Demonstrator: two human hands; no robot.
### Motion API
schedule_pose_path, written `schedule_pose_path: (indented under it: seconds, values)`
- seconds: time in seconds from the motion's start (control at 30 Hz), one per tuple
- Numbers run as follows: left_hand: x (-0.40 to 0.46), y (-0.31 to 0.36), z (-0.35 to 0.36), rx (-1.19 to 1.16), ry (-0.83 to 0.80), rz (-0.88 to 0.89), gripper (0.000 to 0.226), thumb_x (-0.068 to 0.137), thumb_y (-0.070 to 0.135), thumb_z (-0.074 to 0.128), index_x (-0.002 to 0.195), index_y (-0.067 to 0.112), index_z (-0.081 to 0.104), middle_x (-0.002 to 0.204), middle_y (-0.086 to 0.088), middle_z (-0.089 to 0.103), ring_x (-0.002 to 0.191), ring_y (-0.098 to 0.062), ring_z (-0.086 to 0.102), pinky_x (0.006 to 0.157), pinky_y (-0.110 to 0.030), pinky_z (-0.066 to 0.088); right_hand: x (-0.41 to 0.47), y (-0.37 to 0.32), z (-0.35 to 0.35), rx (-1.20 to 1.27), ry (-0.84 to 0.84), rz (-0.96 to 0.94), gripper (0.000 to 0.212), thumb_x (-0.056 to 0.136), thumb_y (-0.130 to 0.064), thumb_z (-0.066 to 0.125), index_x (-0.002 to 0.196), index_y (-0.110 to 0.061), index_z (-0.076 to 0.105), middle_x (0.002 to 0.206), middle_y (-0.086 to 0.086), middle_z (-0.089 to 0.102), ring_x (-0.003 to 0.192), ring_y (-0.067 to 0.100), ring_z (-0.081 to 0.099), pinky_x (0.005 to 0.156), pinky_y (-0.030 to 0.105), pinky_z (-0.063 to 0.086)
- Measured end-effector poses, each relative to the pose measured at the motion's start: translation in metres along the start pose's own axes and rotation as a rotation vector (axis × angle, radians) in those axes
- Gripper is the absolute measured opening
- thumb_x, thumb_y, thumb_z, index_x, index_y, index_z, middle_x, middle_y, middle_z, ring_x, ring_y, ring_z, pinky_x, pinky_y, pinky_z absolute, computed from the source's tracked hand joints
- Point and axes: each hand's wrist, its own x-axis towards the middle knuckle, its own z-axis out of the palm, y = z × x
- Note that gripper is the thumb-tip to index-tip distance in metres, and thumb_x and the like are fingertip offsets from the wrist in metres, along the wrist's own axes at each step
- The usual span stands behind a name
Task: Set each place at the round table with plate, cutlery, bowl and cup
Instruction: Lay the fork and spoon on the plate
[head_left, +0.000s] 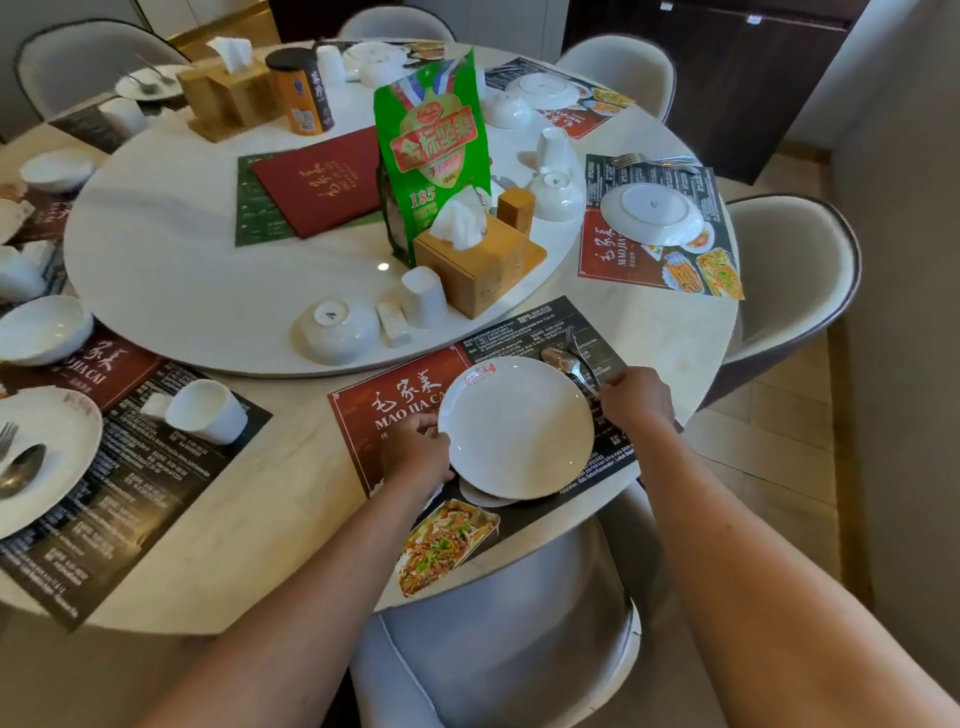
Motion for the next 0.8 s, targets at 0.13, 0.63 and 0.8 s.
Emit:
schedule_pose_path:
  seconds: [0.13,0.63,0.8]
  values:
    - [0.001,0.008,0.002,-0.026,-0.007,-0.010,0.024,0.096,0.005,0.059,0.113,0.021,0.068,0.095,0.002,0.064,0.074,-0.024,0.072,0.049,-0.025,0.056,0.009,-0.004,0.003,0.115,-0.034,0.066,0.019,0.087,-0.014,0.064,0.103,-0.017,0.075,0.090,0.005,0.069,0.066,0.016,0.056,0.051,0.023,0.040]
    - [0.002,-0.001,0.000,-0.083,-0.027,-0.015,0.022,0.097,0.009,0.063,0.117,0.016,0.068,0.106,0.002,0.059,0.077,-0.013,0.063,0.060,-0.029,0.061,-0.010,-0.014,-0.004,0.171,0.094,-0.070,0.016,0.092,-0.013,0.054,0.094,-0.016,0.069,0.088,0.007,0.067,0.072,0.023,0.057,0.058,0.026,0.040]
    - [0.001,-0.002,-0.006,-0.100,-0.051,-0.033,0.017,0.097,0.013,0.063,0.111,0.023,0.069,0.101,-0.003,0.071,0.080,-0.020,0.071,0.063,-0.032,0.063,-0.052,-0.008,-0.001,0.192,0.118,-0.230,0.026,0.095,-0.010,0.055,0.114,-0.015,0.071,0.100,0.005,0.069,0.082,0.024,0.063,0.071,0.029,0.048]
